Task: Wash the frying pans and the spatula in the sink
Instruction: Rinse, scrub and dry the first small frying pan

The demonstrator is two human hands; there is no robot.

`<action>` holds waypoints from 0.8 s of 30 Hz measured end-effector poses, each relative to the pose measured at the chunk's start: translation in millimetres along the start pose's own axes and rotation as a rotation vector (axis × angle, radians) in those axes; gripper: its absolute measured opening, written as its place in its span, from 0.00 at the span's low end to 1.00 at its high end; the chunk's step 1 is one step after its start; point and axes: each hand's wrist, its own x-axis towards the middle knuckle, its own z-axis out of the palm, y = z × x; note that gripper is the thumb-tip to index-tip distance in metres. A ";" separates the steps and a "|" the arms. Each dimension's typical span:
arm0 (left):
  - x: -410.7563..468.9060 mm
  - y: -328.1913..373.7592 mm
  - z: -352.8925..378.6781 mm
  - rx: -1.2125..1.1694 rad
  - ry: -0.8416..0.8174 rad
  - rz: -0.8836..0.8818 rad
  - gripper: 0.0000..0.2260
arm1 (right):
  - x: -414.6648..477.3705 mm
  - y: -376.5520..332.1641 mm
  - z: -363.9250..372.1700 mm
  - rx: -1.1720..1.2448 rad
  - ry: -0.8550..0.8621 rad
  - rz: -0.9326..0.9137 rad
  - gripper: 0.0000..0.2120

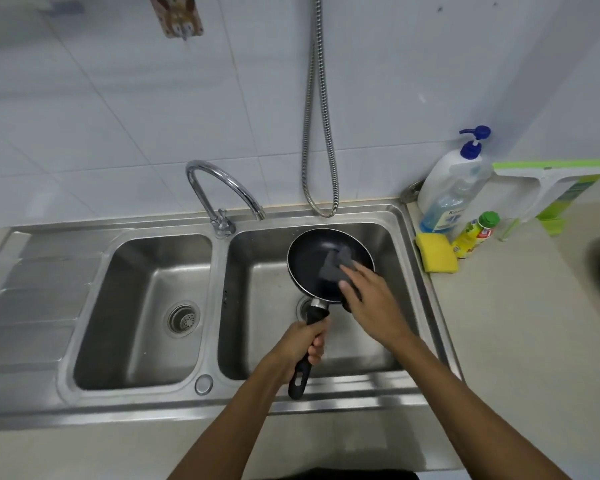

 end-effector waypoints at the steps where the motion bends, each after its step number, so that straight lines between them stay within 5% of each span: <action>1: -5.1 3.7 -0.9 0.055 -0.024 0.011 0.17 | 8.7 -15.2 10.7 -0.026 -0.106 -0.029 0.20; 6: -23.5 10.7 -17.5 0.221 -0.077 0.089 0.12 | 58.3 -65.9 40.2 0.070 -0.408 -0.007 0.26; 15: -29.8 27.8 -42.6 0.149 -0.020 0.199 0.19 | 86.5 -18.4 7.7 -0.470 -0.423 0.067 0.28; 19: -27.5 23.0 -39.7 0.243 -0.082 0.132 0.16 | 34.3 -70.1 10.0 0.050 -0.565 0.138 0.24; 24: -24.8 21.2 -17.8 0.289 -0.105 0.090 0.15 | 60.4 -77.1 24.0 0.371 -0.267 0.147 0.25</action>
